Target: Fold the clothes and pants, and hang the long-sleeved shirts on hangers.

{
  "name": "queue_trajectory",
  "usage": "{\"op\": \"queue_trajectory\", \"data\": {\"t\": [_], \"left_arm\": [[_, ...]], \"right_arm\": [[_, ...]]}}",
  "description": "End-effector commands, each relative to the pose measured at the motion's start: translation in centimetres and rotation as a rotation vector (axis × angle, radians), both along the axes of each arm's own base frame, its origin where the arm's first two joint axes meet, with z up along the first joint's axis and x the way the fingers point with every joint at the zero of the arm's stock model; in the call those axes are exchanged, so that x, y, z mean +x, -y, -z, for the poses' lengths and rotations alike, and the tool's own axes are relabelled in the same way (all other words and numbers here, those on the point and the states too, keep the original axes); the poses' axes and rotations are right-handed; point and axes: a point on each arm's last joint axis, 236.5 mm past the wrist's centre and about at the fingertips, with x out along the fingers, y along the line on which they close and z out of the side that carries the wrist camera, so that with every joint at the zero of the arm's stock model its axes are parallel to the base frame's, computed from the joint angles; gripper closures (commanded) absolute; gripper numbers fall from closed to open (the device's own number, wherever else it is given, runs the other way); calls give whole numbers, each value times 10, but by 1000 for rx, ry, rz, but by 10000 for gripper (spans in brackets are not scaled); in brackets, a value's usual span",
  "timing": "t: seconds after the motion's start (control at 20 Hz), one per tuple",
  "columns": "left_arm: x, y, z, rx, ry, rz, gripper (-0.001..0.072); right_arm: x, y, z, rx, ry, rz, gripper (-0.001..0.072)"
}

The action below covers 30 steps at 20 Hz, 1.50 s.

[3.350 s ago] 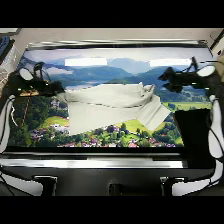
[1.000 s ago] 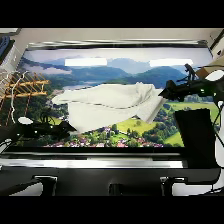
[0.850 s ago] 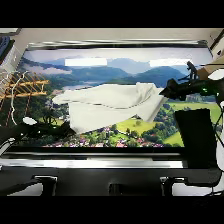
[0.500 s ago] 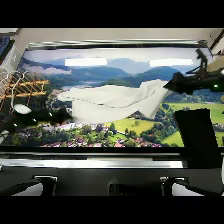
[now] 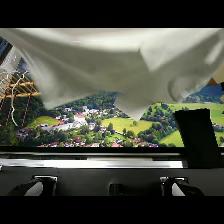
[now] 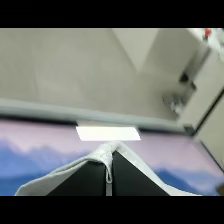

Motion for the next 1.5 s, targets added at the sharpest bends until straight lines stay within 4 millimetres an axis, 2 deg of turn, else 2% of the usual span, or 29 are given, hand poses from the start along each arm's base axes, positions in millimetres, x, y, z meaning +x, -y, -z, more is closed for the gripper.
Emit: {"op": "queue_trajectory", "data": {"t": [0.0, 0.05, 0.1, 0.15, 0.2, 0.25, 0.35, 0.45, 0.55, 0.6, 0.7, 0.8, 0.9, 1.0, 1.05, 1.15, 1.25, 1.35, 1.4, 1.45], "left_arm": [[-114, -34, -103, -3, 311, -269, 691], [-124, -39, -102, -24, 314, -301, 691], [-130, -43, -96, -34, 300, -325, 691], [-129, -46, -87, -48, 276, -335, 690], [-123, -47, -78, -68, 247, -333, 691], [-116, -47, -69, -69, 213, -326, 690], [-86, -52, -39, -44, 89, -318, 691], [-46, -58, 6, 8, -76, -295, 690], [4, -66, 69, 53, -289, -250, 690], [30, -71, 105, 58, -401, -222, 690], [81, -74, 174, 68, -584, -159, 689], [128, -70, 250, 69, -741, -106, 689], [165, -63, 331, 86, -891, -63, 689], [191, -51, 408, 101, -1012, -29, 689], [202, -43, 442, 99, -1054, -14, 690], [220, -34, 487, 93, -1081, -10, 690], [237, -28, 512, 65, -1072, -34, 690], [247, -23, 526, 44, -1061, -51, 689], [249, -21, 531, 40, -1063, -52, 684], [248, -19, 535, 43, -1071, -48, 615]], "right_arm": [[-110, -12, -110, 50, 388, 61, 672], [-128, -8, -127, 91, 454, 86, 672], [-137, -5, -138, 134, 488, 101, 672], [-139, -4, -142, 160, 497, 102, 672], [-132, -2, -140, 160, 486, 103, 672], [-117, 0, -133, 159, 448, 102, 672], [-74, 1, -106, 168, 318, 72, 672], [-17, -2, -59, 185, 113, 11, 672], [42, -5, 7, 224, -151, -61, 671], [67, -12, 45, 221, -283, -105, 671], [116, -34, 137, 163, -542, -167, 671], [165, -49, 228, 45, -710, -125, 671], [214, -51, 309, -61, -783, -12, 671], [258, -54, 370, -82, -797, 69, 671], [276, -56, 393, -26, -808, 105, 671], [305, -60, 426, 111, -823, 166, 671], [326, -63, 449, 211, -810, 201, 671], [338, -67, 460, 272, -797, 206, 669], [341, -67, 464, 282, -796, 209, 624], [340, -66, 466, 281, -799, 210, 503]]}}
